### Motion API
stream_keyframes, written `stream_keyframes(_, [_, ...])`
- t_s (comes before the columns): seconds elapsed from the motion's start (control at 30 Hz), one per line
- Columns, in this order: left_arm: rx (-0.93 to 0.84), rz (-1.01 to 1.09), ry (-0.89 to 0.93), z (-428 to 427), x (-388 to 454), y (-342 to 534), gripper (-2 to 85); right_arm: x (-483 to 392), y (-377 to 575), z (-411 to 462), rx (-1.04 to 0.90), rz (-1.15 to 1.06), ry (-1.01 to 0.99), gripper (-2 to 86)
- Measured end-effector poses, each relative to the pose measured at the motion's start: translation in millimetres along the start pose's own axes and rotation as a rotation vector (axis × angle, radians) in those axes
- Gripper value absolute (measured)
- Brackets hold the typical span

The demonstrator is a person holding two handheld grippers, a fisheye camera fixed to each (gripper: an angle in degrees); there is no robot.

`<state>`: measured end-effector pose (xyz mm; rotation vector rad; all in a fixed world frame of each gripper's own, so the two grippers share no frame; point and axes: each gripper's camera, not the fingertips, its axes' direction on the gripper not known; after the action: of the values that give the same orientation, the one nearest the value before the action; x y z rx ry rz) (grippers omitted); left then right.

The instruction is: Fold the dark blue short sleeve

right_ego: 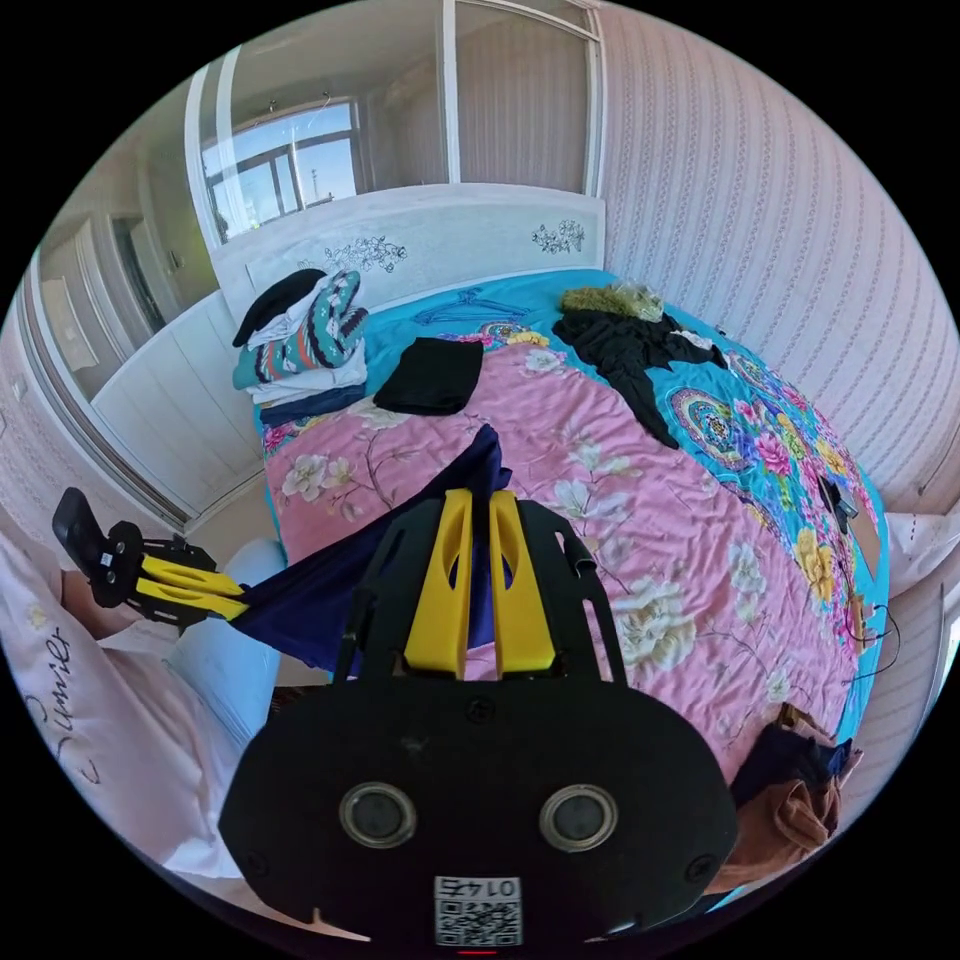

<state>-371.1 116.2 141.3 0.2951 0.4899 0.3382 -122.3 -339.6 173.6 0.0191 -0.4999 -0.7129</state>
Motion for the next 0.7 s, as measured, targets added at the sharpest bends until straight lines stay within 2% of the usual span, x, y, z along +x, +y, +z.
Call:
stream_keyframes(0.17, [0.162,-0.162,0.001,11.0,-57.3,-36.1,-0.9,1.6,-117.2,20.1,-0.05,-0.176,-0.013,1.2])
stream_keyframes(0.23, [0.252,-0.252,-0.095,15.3,-99.2,-55.6,-0.9,-13.9,-201.2,56.5,-0.115,-0.263,-0.035,2.0])
stream_keyframes(0.3, [0.271,-0.339,-0.207,24.5,-139.4,-66.5,-0.7,-31.2,-257.9,97.5,-0.167,-0.312,-0.048,3.2])
stream_keyframes(0.4, [0.149,-0.563,-0.286,67.0,-225.2,-68.2,0.6,-42.8,-305.0,175.3,-0.328,-0.233,0.02,10.1])
stream_keyframes(0.43, [0.063,-0.628,-0.309,88.2,-253.7,-62.4,1.6,-44.0,-301.6,195.9,-0.377,-0.213,-0.032,12.5])
stream_keyframes(0.53, [-0.06,-0.657,-0.36,122.2,-280.7,-43.4,3.6,-36.0,-255.7,217.5,-0.376,-0.239,-0.061,13.6])
stream_keyframes(0.7, [-0.119,-0.462,-0.424,146.3,-228.8,-36.2,4.1,22.7,-109.3,202.8,-0.379,-0.168,-0.147,10.7])
